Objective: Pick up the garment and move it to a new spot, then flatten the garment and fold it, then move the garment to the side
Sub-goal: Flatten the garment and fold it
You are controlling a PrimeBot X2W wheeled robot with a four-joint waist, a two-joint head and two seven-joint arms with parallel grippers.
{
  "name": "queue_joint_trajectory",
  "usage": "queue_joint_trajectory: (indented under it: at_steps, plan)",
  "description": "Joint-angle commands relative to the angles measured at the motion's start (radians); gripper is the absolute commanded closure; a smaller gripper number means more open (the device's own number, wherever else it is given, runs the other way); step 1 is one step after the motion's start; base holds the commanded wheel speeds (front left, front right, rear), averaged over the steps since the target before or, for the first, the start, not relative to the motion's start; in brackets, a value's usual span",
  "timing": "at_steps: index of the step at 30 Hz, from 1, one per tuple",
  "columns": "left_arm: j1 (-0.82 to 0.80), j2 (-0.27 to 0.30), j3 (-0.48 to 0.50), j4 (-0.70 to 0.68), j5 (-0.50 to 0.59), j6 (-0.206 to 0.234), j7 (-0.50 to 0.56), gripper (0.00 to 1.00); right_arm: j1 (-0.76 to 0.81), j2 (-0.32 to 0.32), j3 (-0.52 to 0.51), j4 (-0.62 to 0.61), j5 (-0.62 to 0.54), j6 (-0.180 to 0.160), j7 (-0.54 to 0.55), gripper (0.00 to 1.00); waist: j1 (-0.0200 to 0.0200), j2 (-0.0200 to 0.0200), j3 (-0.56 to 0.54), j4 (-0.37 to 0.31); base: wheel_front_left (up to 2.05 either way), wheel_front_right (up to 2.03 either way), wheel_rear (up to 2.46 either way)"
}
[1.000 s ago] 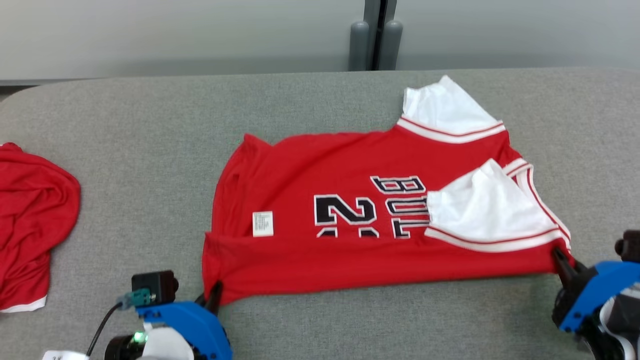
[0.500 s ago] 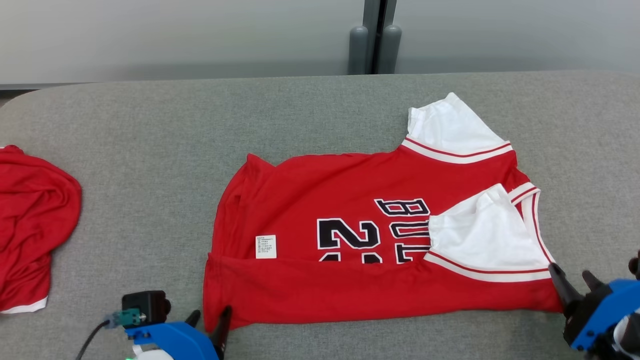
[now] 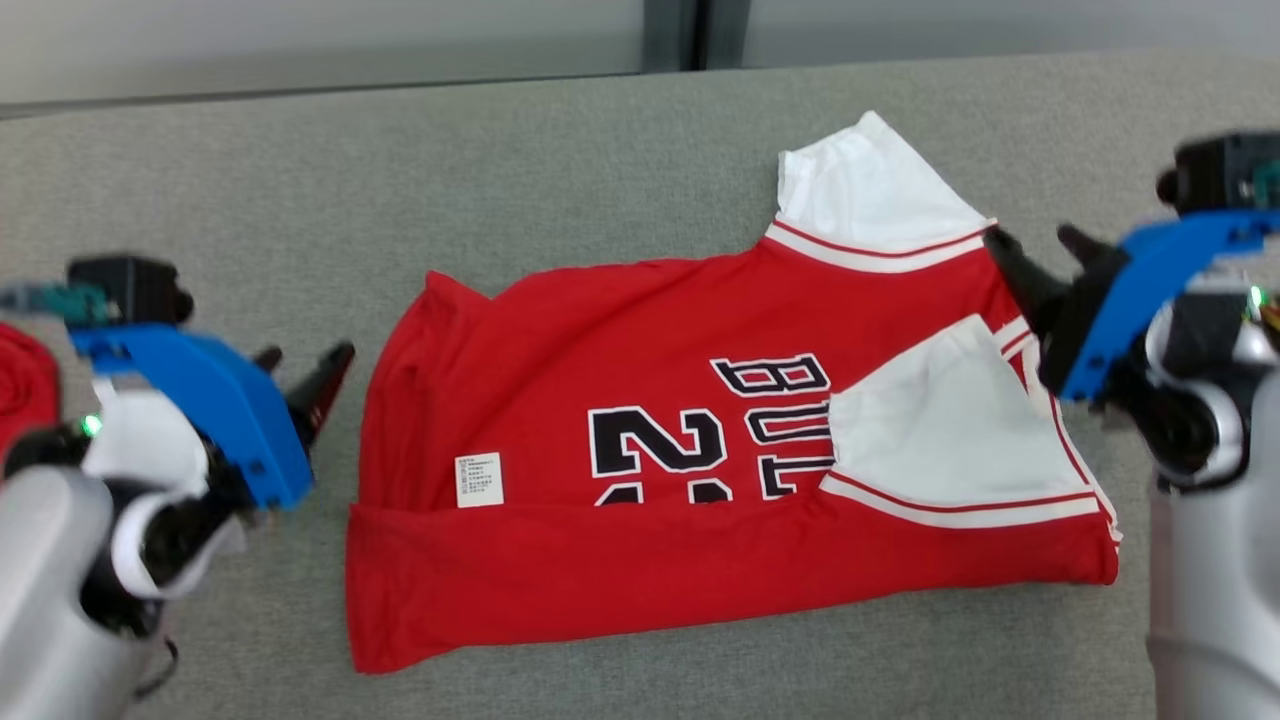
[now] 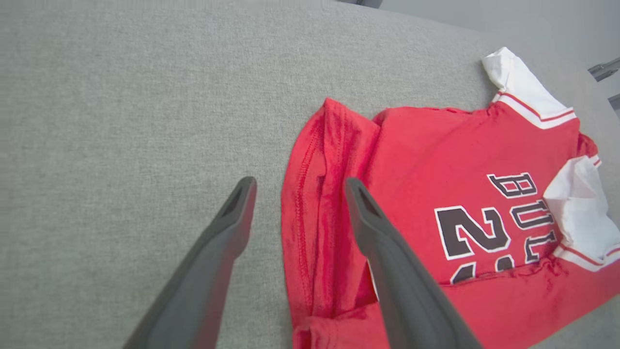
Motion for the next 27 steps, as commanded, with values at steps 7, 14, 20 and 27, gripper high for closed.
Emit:
queue_joint_trajectory:
  at_steps: [7, 14, 20, 27]
  plan:
    - [-0.261, -0.002, 0.027, 0.110, -0.066, 0.038, 0.200, 0.00, -0.285, -0.006, 0.108, 0.203, 0.034, 0.001, 0.005, 0.00, -0.0001, 0.0000, 0.091, -0.062, 0.00, 0.00, 0.00]
    - [-0.379, 0.016, 0.019, 0.151, -0.092, 0.080, 0.340, 0.00, -0.459, -0.012, 0.196, 0.354, 0.026, 0.001, -0.046, 0.00, -0.0001, 0.0000, 0.177, -0.128, 0.00, 0.00, 0.00]
    - [-0.403, 0.054, -0.015, 0.123, -0.079, 0.120, 0.442, 0.00, -0.521, -0.010, 0.227, 0.429, 0.049, 0.001, -0.105, 0.00, -0.0001, 0.0000, 0.227, -0.158, 0.00, 0.00, 0.00]
    - [-0.393, 0.084, -0.038, 0.066, -0.084, 0.159, 0.531, 0.00, -0.553, -0.027, 0.237, 0.488, 0.062, 0.001, -0.142, 0.00, -0.0001, 0.0000, 0.252, -0.155, 0.00, 0.00, 0.00]
